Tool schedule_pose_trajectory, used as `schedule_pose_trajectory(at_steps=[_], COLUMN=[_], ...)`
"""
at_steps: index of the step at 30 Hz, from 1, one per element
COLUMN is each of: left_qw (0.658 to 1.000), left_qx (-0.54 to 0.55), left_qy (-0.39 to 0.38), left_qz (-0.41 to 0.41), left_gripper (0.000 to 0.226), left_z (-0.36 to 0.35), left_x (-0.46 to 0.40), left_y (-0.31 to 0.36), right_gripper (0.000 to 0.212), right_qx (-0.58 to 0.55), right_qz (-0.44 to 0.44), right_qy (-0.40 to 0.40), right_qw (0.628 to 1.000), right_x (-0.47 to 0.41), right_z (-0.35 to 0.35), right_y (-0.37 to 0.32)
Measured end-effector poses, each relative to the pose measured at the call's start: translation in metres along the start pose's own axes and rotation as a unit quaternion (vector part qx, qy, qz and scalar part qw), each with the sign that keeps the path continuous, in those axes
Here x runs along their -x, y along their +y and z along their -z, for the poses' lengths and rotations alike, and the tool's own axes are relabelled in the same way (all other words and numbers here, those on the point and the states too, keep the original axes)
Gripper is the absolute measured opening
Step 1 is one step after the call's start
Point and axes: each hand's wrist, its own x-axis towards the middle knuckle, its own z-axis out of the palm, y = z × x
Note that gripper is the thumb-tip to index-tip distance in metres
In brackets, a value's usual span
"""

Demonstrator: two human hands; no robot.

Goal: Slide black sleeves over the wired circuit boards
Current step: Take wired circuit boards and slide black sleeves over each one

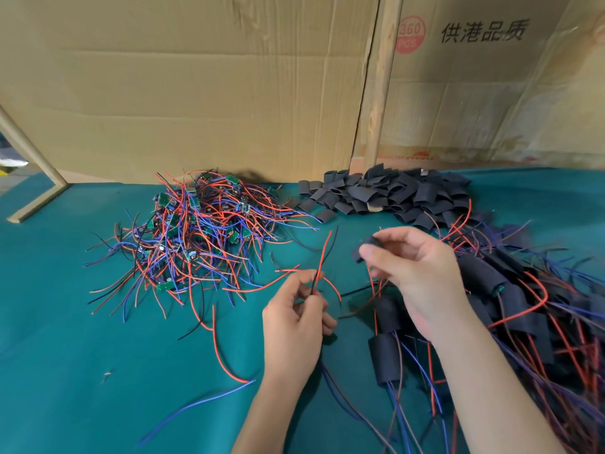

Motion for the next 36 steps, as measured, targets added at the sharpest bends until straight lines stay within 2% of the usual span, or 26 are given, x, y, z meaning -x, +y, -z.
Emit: schedule_pose_trajectory(at_steps=[3, 6, 9, 15, 19, 36], left_qw=[1.0, 1.0, 1.0, 0.999, 0.998, 0.996], left_qx=[0.004, 0.003, -0.005, -0.029, -0.047, -0.063], left_qy=[-0.007, -0.016, -0.019, -0.032, -0.035, -0.01], left_qz=[-0.007, -0.015, -0.012, -0.02, -0.037, -0.056], left_gripper=[0.032, 0.034, 0.044, 0.047, 0.035, 0.032], left_z=[0.0023, 0.0023, 0.0002, -0.0002, -0.0025, -0.0005], left_x=[0.001, 0.0021, 0.0036, 0.0062, 0.0077, 0.0073], left_y=[-0.0001, 0.0005, 0.0005, 0.001, 0.0024, 0.0015], right_gripper=[0.016, 0.014, 0.014, 0.014, 0.014, 0.014], right_qx=[-0.088, -0.12, -0.143, -0.141, -0.142, -0.142], right_qz=[0.022, 0.029, 0.03, 0.0, -0.012, -0.037], right_qy=[0.088, 0.123, 0.123, 0.104, 0.095, 0.117], right_qw=[0.992, 0.985, 0.982, 0.984, 0.985, 0.982], right_x=[-0.0033, -0.0041, -0.004, -0.0027, -0.002, -0.0035], right_z=[0.001, 0.0031, 0.0029, 0.0005, 0.0001, 0.0014], right_y=[-0.0025, -0.004, -0.0052, -0.0044, -0.0056, -0.0045])
